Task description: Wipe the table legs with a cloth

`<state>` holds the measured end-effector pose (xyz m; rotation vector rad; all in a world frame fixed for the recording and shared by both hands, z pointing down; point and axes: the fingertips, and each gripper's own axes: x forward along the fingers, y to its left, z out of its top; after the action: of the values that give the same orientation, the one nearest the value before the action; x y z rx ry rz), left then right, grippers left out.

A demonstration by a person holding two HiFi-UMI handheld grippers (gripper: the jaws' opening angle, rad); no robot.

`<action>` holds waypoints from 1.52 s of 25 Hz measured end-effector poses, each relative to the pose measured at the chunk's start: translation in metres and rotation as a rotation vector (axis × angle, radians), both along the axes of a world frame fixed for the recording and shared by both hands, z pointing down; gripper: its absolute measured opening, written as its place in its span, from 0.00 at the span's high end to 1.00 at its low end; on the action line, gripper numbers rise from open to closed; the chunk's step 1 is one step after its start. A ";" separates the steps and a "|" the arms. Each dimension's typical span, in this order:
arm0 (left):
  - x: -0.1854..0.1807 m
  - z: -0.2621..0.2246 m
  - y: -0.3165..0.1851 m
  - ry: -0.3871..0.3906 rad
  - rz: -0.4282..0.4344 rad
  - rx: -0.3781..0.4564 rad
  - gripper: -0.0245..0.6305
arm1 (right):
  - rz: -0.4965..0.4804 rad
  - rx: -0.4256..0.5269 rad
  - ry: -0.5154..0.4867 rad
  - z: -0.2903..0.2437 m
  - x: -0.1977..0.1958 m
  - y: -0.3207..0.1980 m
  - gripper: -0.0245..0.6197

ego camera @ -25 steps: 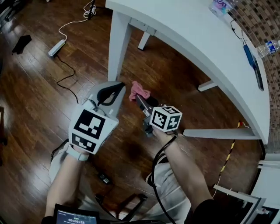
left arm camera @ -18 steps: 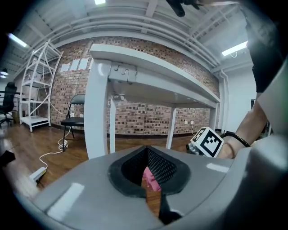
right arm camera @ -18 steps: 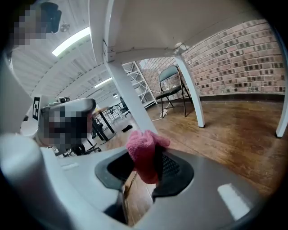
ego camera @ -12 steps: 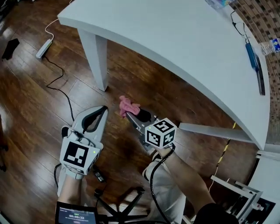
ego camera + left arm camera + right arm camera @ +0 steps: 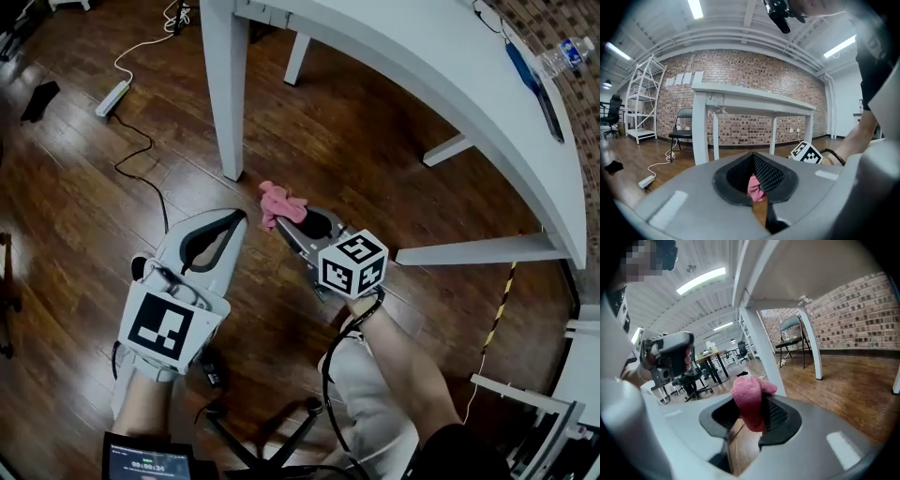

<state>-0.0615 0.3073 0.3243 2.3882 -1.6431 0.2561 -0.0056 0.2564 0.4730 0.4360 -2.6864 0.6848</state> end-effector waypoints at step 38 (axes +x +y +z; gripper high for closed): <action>-0.122 0.031 -0.114 -0.028 0.195 0.016 0.96 | 0.081 0.063 0.079 -0.090 -0.122 -0.072 0.78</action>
<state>-0.1833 0.1930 0.3555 2.5707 -1.4289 0.3122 -0.1275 0.1844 0.3829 0.5788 -2.6335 0.5929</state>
